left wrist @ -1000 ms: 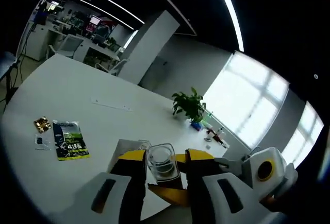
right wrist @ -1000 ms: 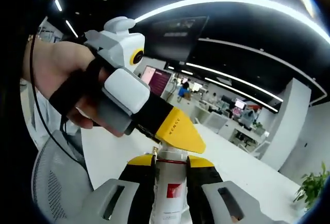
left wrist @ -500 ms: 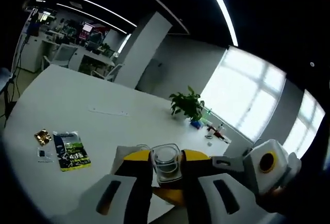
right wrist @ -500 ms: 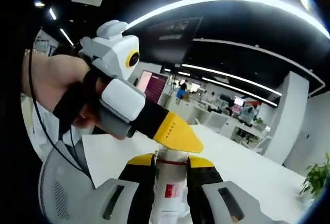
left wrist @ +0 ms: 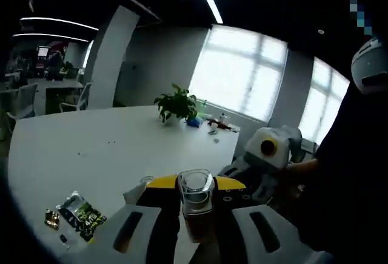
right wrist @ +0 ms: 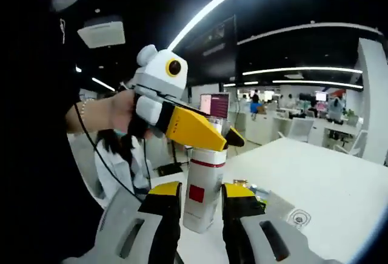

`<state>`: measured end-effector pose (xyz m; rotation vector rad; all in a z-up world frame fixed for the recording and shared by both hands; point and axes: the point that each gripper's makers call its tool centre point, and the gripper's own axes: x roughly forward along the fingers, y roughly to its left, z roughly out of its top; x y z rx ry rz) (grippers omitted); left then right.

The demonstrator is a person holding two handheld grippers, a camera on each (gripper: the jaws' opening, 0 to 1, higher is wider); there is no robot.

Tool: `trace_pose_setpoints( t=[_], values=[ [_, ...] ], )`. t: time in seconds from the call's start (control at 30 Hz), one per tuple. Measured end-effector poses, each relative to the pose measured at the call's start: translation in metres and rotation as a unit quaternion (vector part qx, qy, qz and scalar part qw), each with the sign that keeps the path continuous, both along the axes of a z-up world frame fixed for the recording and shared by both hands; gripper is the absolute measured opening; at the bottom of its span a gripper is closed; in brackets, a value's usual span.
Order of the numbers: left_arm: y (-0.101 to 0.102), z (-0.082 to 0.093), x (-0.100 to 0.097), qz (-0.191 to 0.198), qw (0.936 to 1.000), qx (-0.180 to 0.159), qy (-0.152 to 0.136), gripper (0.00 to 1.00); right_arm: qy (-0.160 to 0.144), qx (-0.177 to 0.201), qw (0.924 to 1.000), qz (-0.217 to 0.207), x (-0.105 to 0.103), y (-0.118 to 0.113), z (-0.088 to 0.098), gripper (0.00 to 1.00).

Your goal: Arrange the skincare products in the storage area until every visible bottle or jar stands upright without overlapping.

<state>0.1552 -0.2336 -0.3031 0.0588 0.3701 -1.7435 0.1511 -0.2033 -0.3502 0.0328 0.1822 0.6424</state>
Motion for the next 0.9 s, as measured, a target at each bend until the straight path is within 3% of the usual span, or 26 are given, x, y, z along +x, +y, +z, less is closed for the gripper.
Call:
trace_pose_setpoints(
  t=[0.1,0.13,0.17,0.27,0.33,0.43,0.5,0.67,0.73,0.9],
  values=[
    [0.0,0.007,-0.008,-0.044,0.9986,-0.006,-0.029,0.15,0.007,0.025,0.9987,0.045,-0.009,0.0,0.007,0.21],
    [0.0,0.01,-0.01,-0.055,0.9977,-0.012,-0.037,0.15,-0.024,0.009,0.9979,0.059,-0.009,-0.001,0.013,0.22],
    [0.0,0.014,-0.016,-0.073,0.9963,-0.019,-0.041,0.15,-0.033,0.004,0.9967,0.074,-0.012,0.0,0.017,0.24],
    [0.001,0.022,-0.027,-0.106,0.9928,-0.029,-0.048,0.15,-0.041,0.033,0.9931,0.105,-0.017,0.006,0.032,0.28],
    [0.002,0.026,-0.034,-0.127,0.9896,-0.032,-0.059,0.15,-0.046,0.03,0.9924,0.11,-0.016,0.006,0.036,0.3],
    [0.004,0.03,-0.041,-0.151,0.9855,-0.033,-0.07,0.15,-0.045,0.015,0.9904,0.13,-0.015,0.01,0.037,0.25],
    [0.005,0.031,-0.042,-0.158,0.9841,-0.033,-0.074,0.15,-0.044,0.005,0.9889,0.142,-0.016,0.012,0.035,0.18],
    [0.006,0.032,-0.043,-0.168,0.9822,-0.033,-0.077,0.15,-0.039,-0.005,0.9859,0.163,-0.019,0.018,0.034,0.17],
    [0.005,0.032,-0.042,-0.168,0.9818,-0.037,-0.081,0.15,-0.027,0.003,0.9852,0.169,-0.02,0.019,0.033,0.12],
    [0.001,0.032,-0.042,-0.166,0.9825,-0.04,-0.075,0.15,-0.027,0.006,0.987,0.158,-0.021,0.014,0.034,0.1]
  ],
)
